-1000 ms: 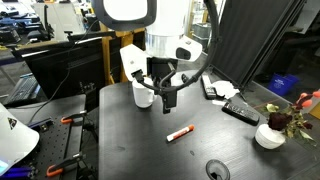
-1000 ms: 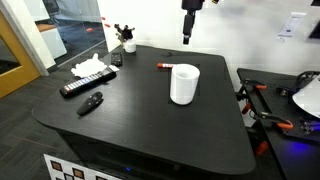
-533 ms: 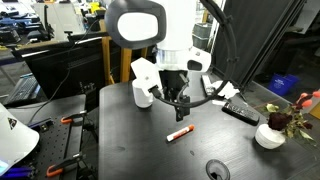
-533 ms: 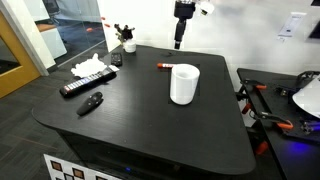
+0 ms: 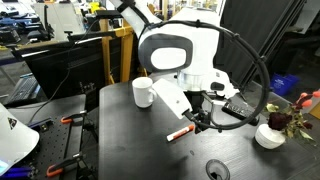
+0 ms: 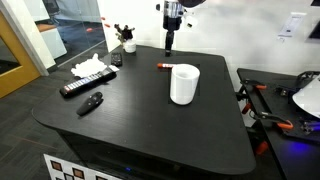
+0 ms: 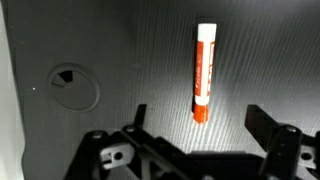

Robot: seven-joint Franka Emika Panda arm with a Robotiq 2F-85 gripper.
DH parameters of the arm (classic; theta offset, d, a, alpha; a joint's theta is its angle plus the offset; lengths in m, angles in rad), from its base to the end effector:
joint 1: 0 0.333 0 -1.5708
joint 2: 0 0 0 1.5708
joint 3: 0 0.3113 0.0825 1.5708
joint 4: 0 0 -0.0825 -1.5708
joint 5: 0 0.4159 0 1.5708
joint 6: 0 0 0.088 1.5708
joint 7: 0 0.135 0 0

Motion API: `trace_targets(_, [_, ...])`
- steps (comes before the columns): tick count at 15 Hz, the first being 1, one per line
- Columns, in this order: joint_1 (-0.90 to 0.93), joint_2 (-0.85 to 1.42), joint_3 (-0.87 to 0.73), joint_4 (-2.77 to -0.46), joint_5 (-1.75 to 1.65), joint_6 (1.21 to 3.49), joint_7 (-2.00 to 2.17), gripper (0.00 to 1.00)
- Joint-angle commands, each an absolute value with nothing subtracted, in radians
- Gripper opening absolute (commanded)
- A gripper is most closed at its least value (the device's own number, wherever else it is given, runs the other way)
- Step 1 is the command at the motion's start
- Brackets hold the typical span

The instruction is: Put the marker inside the cup

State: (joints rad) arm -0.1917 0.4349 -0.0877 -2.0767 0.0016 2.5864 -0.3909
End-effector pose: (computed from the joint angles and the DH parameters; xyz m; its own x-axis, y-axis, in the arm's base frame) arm 0.5916 -0.1709 0.1661 0.9910 0.1210 0.0567 0.1174 -0.9911 0.0623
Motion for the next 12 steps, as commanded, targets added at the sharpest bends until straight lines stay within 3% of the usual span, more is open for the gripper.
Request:
trace_targets(1, [-0.22, 0.52, -0.057, -1.988, -0.013, 2.597, -0.417, 1.0])
trace_targets(9, [-0.214, 0.648, -0.056, -1.882, -0.047, 2.594, -0.388, 1.0])
trace_targets(10, [-0.216, 0.659, -0.053, -1.873, -0.046, 2.595, -0.39, 0.8])
trace_targets(12, [-0.219, 0.675, -0.048, -1.857, -0.043, 2.596, -0.391, 0.68])
